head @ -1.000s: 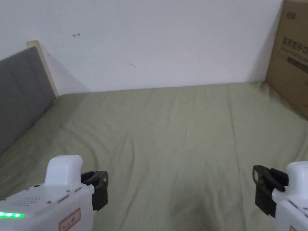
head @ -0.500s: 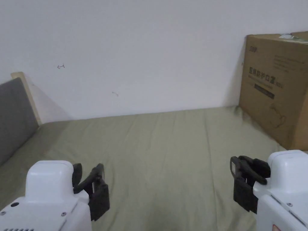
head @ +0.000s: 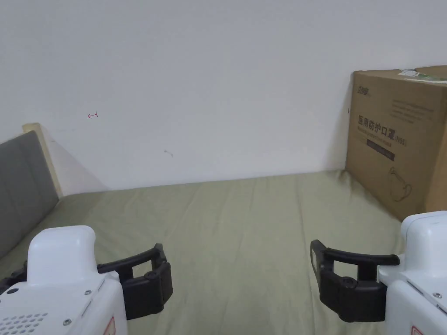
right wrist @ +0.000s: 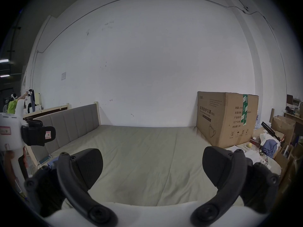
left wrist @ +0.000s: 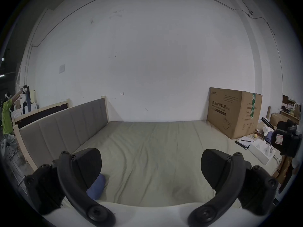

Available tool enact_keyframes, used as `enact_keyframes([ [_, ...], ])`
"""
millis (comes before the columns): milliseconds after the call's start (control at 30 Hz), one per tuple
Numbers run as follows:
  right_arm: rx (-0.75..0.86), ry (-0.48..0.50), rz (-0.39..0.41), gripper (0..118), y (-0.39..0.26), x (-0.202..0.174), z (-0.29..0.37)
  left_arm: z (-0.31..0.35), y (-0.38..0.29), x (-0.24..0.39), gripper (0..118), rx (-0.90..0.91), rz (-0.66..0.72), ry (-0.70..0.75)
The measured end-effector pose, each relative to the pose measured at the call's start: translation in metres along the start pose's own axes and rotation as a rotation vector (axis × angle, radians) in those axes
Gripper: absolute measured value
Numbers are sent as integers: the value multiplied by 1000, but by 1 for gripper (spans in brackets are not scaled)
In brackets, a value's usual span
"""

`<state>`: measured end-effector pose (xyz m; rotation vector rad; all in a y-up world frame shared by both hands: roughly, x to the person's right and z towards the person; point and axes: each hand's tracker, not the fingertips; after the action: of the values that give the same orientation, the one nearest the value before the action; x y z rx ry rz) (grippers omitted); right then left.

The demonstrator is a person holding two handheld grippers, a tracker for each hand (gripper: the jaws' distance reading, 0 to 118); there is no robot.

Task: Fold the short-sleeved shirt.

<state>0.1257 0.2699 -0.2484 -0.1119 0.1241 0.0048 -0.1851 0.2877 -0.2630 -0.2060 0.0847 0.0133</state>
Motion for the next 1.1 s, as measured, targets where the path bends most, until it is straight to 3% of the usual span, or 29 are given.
enact_keyframes([
  [100, 1, -10, 1, 118, 5, 2, -1, 8, 12, 0, 118, -52, 75, -23],
  [200, 7, -14, -14, 118, 8, 3, -2, 18, 18, -2, 118, -15, 40, -143],
  [300, 11, -29, -17, 118, 10, 4, -4, 24, 22, 3, 118, -5, 20, -82],
  [400, 1, -24, -26, 118, 12, 6, -7, 32, 25, 4, 118, 21, -9, -133],
  [533, -1, -9, -28, 118, 13, 6, -8, 34, 26, 11, 118, 25, 5, -22],
  [1100, -32, 16, -10, 118, 8, 1, -13, 25, 16, 19, 118, 38, -21, 8],
])
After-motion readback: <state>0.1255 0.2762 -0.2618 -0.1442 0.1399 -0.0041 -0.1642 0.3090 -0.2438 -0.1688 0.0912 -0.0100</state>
